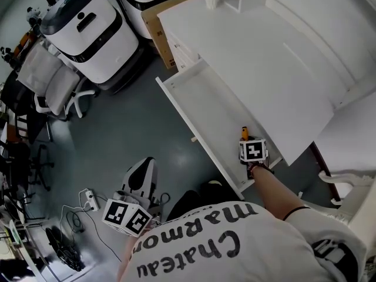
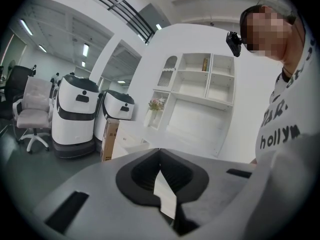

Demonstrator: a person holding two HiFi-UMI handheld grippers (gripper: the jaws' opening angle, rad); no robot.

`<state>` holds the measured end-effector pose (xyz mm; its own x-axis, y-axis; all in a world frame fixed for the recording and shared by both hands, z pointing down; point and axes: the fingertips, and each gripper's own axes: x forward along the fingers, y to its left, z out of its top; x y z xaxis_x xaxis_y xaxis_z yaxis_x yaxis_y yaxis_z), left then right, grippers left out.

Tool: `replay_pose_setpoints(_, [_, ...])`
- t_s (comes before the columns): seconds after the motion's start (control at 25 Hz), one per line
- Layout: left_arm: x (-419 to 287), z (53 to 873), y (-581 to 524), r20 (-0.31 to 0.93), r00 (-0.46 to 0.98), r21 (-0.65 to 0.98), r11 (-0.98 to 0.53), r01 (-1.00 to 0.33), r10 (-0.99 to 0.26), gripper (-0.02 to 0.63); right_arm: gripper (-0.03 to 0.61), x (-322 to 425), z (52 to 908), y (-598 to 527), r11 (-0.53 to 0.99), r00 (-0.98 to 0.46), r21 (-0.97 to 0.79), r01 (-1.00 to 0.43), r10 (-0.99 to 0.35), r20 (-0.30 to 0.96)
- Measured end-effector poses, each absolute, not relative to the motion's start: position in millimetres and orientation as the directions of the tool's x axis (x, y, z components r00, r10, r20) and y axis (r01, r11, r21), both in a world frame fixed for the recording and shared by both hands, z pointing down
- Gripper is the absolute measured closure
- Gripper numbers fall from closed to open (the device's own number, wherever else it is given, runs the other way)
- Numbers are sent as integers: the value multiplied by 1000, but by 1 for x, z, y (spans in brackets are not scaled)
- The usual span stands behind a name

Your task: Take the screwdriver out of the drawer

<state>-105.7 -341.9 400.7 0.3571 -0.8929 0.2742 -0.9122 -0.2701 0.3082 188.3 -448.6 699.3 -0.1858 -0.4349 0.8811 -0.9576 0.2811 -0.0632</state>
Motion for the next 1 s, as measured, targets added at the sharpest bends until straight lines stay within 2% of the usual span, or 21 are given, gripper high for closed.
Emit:
replay_pose_setpoints(0.28, [-106, 395, -342, 261, 367, 307, -284, -908, -893, 591, 459, 184, 693, -439, 262, -224, -122, -957, -410, 884])
replay_pose_setpoints(0.6, [-102, 393, -347, 231, 389, 317, -309, -897, -892, 591, 462, 165, 677, -424, 318, -298, -179, -931, -381, 875])
replay_pose_setpoints(1.0, [-99, 380, -349, 150, 413, 331, -348, -877, -898, 591, 462, 137, 621, -424, 373, -385, -218, -902, -464, 798])
